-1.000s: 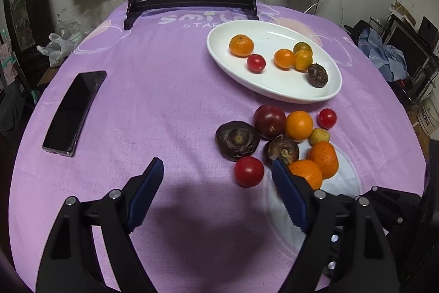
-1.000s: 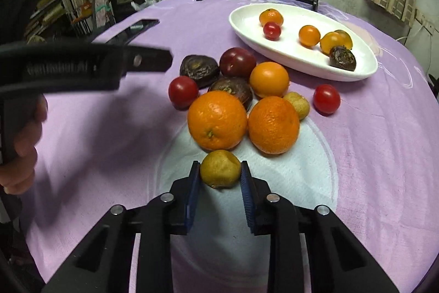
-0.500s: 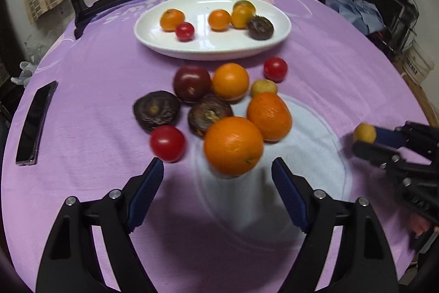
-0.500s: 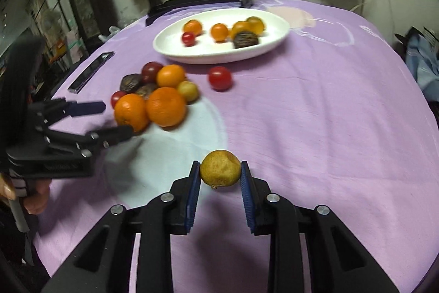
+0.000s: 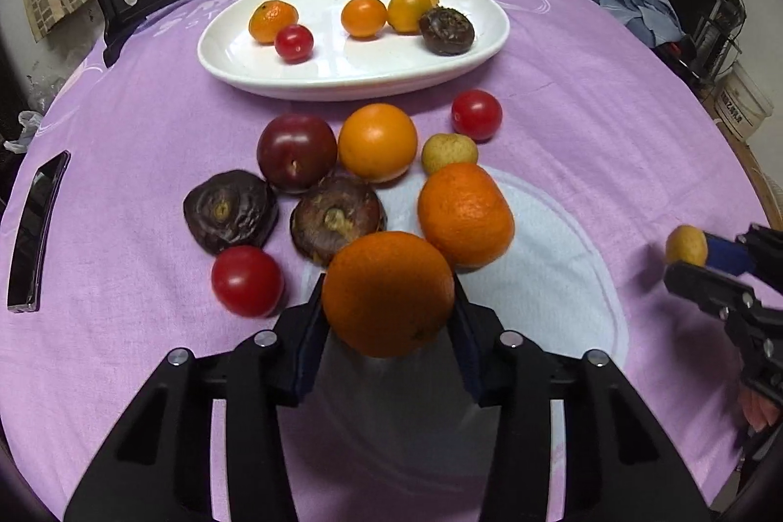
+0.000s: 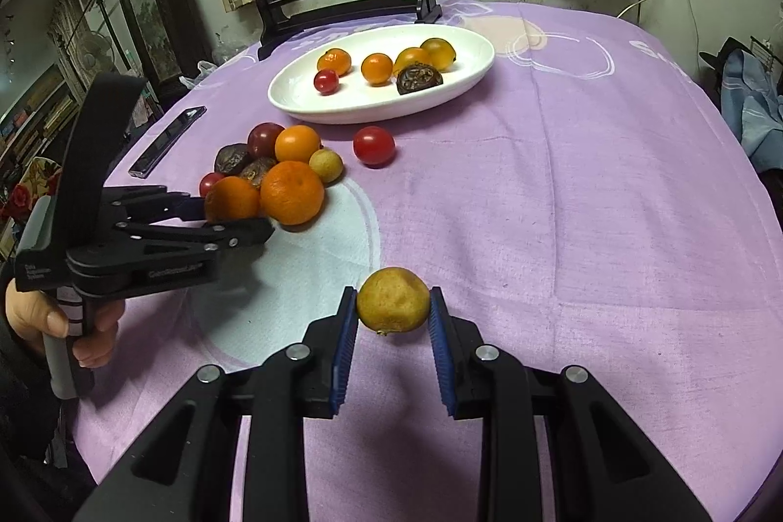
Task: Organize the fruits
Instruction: 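Grasp a large orange with the left tool while the right tool grasps a yellow fruit, place both on plate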
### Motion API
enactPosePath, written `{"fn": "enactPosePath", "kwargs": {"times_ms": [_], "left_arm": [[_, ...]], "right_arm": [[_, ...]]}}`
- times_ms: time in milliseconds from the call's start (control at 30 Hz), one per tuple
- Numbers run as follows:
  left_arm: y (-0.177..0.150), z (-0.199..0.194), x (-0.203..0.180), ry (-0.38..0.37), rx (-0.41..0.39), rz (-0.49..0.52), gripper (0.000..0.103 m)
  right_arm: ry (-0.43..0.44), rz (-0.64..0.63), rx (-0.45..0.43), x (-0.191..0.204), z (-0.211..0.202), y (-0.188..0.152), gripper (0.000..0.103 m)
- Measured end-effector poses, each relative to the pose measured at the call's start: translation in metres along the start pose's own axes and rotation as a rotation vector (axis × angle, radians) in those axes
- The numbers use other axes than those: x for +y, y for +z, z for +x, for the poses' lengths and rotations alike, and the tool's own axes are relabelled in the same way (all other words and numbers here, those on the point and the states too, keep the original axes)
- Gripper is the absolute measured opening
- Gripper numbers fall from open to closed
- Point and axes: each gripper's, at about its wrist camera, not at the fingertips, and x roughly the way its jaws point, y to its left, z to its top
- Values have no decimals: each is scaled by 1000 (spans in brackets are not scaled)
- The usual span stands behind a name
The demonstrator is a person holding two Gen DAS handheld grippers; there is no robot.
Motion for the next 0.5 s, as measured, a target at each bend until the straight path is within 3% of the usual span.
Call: {"fn": "enactPosePath", "kwargs": {"times_ms": [267,500], "left_arm": [[7,-45,-2,-28,-88,69,45],[54,-74,16,-17,-181,43,45]], "right_arm": [[-7,-23,-52,2,-19,19,29],[-5,-52,-154,8,-37,66,29]]}}
